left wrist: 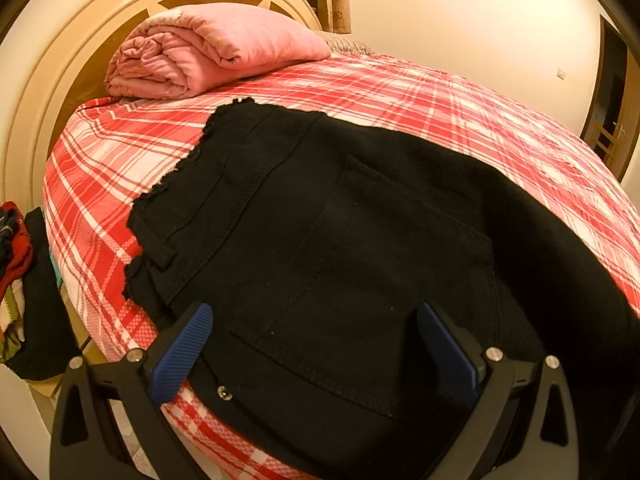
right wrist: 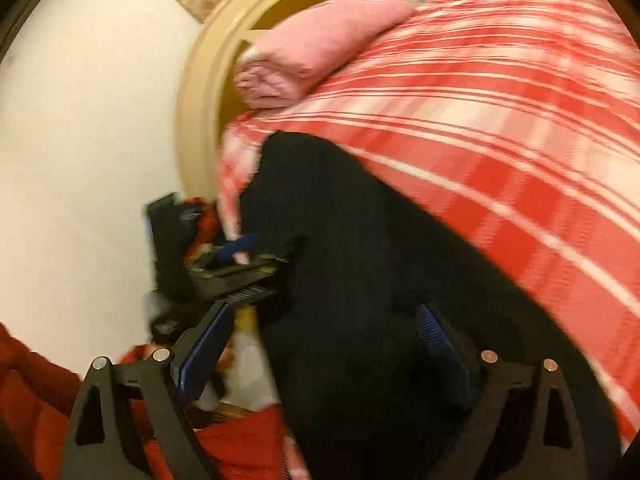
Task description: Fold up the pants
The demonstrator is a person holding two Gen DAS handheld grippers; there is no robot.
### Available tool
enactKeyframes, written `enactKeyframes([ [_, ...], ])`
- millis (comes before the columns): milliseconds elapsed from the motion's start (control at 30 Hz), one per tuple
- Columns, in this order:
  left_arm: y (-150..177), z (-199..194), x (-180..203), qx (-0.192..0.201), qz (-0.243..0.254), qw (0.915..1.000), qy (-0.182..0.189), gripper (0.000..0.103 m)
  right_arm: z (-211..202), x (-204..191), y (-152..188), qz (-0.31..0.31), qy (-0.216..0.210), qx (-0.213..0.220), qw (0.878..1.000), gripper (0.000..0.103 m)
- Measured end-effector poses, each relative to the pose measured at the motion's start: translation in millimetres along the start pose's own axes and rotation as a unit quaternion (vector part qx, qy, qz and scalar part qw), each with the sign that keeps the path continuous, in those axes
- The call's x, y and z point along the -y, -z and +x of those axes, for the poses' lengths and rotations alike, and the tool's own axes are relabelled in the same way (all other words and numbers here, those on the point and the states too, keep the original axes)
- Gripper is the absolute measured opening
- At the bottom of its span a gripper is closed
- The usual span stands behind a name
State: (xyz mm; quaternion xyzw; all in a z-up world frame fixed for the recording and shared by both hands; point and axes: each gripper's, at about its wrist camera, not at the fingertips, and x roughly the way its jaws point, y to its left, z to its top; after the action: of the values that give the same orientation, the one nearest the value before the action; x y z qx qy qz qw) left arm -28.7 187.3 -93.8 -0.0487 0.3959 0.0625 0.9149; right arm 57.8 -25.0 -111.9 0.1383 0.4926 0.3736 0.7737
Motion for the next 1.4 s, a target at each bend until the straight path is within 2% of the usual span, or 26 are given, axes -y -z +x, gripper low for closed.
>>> enactKeyframes([
  [67,0,0,0,0.002,-0.002,1.0000,0.000,0.103,-2,2,3,-0.002,-0.035,-0.018,0.999,0.093],
  [133,0,0,0,0.002,-0.002,1.0000,0.000,0.103,4,2,2,0.003,-0.094,-0.052,0.994,0.094],
  [167,1,0,0,0.002,-0.002,1.0000,0.001,0.103,6,0,0,0.001,-0.105,-0.050,0.993,0.094],
  [267,0,0,0,0.002,-0.002,1.0000,0.001,0.103,17,6,-9,0.029,-0.140,-0.035,0.989,0.094],
  [333,0,0,-1,0.002,-0.003,1.0000,0.000,0.103,23,7,-18,0.050,-0.178,-0.010,0.983,0.099],
  [433,0,0,-1,0.002,-0.003,1.0000,0.000,0.103,27,12,-26,0.079,-0.200,0.020,0.976,0.102],
  [467,0,0,-1,0.001,-0.003,1.0000,0.000,0.103,25,12,-27,0.082,-0.191,0.034,0.978,0.102],
  [500,-1,0,-1,0.000,-0.002,1.0000,0.000,0.103,19,12,-26,0.082,-0.158,0.063,0.982,0.101],
  [533,-1,0,-1,0.000,-0.002,1.0000,0.000,0.103,8,9,-26,0.072,-0.087,0.114,0.987,0.100],
  [567,-1,0,-1,0.000,-0.002,1.0000,0.000,0.103,-1,8,-27,0.060,-0.025,0.152,0.986,0.100],
  [633,-1,0,-1,0.001,-0.002,1.0000,-0.001,0.103,-20,12,-30,0.046,0.068,0.209,0.975,0.100],
  [833,-1,1,-1,0.001,0.001,1.0000,0.002,0.103,-81,58,-46,0.108,0.127,0.279,0.946,0.100],
  [867,0,1,-1,0.002,0.000,1.0000,0.002,0.103,-87,67,-49,0.120,0.113,0.276,0.947,0.100],
  [900,0,1,-1,0.002,-0.001,1.0000,0.002,0.103,-93,74,-51,0.131,0.076,0.265,0.952,0.100],
  [933,0,1,-1,0.002,-0.001,1.0000,0.002,0.103,-95,75,-53,0.132,0.061,0.249,0.958,0.100],
  [967,0,1,-1,0.003,-0.002,1.0000,0.002,0.103,-92,74,-56,0.128,0.048,0.223,0.965,0.097],
  [1000,0,1,0,0.003,-0.002,1.0000,0.002,0.103,-86,72,-56,0.121,0.024,0.194,0.973,0.088],
  [1067,-1,2,0,0.001,-0.002,1.0000,0.002,0.103,-76,66,-48,0.123,-0.016,0.152,0.981,0.084],
  [1200,-1,2,-1,0.000,-0.002,1.0000,0.002,0.103,-47,47,-25,0.092,-0.012,0.088,0.992,0.084],
  [1333,-2,1,-1,-0.001,-0.002,1.0000,0.002,0.103,-30,14,-16,0.047,-0.060,0.044,0.996,0.084],
  [1400,-2,2,0,-0.002,-0.003,1.0000,0.002,0.103,-31,0,-15,0.011,-0.063,0.042,0.997,0.084],
])
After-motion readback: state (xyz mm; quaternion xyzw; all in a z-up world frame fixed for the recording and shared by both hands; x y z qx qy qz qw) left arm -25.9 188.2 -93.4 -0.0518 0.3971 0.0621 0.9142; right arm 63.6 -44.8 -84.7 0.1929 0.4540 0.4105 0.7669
